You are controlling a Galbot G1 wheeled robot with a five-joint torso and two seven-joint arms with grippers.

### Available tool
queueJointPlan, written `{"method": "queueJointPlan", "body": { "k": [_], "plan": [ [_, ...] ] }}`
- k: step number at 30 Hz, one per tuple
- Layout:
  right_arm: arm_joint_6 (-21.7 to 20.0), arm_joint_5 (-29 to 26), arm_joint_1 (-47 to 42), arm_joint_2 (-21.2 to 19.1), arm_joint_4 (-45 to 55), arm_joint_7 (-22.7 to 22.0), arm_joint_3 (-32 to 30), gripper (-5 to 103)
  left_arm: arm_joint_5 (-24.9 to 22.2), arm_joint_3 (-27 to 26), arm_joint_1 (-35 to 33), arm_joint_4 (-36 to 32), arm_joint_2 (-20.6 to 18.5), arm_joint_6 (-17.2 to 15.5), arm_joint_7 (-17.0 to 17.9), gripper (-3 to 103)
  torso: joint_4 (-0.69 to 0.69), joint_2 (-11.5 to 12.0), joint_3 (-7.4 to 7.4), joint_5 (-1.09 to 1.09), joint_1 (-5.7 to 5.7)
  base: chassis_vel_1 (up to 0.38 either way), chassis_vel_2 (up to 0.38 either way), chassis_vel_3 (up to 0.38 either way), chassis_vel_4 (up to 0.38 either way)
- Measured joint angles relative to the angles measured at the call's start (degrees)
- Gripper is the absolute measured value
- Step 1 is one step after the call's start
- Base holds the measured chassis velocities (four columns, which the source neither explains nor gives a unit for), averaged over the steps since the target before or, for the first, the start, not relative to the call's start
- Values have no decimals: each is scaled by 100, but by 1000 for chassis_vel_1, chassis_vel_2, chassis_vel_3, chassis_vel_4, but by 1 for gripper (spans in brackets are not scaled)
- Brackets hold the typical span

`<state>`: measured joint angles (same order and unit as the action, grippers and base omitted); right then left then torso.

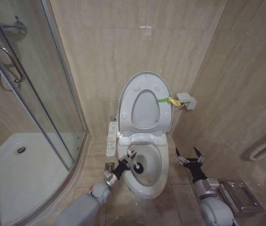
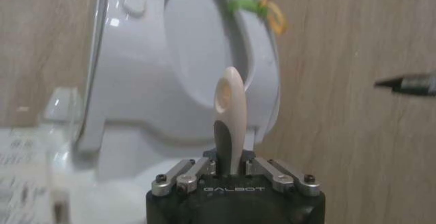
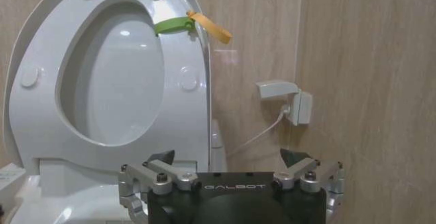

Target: Open the toilet lid, clean the toilet bowl with a toilet brush, close the toilet lid, and flush.

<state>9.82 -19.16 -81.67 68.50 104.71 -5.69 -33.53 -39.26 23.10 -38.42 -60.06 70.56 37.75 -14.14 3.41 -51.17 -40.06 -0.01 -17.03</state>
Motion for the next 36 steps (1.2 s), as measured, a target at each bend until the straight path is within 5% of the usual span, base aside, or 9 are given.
{"method": "queueJointPlan", "body": {
  "k": [9,15,22,32,36],
  "plan": [
    [0,0,0,0,0,0,0,100,314,217,-700,-1692,-541,-442,402,19,0,0,1,1,1,0,0,0,0],
    [0,0,0,0,0,0,0,100,468,291,-870,-1439,-465,-428,392,19,0,-1,1,1,1,0,0,0,0],
    [0,0,0,0,0,0,0,100,268,64,-336,-406,-179,-272,296,19,2,0,0,0,0,0,0,0,0],
    [0,0,0,0,0,0,0,100,317,163,-917,-2081,-827,-608,592,19,0,0,1,1,1,0,0,0,0],
    [0,0,0,0,0,0,0,100,521,172,-1187,-2070,-888,-606,603,19,-1,0,1,2,1,0,0,0,0]
  ]
}}
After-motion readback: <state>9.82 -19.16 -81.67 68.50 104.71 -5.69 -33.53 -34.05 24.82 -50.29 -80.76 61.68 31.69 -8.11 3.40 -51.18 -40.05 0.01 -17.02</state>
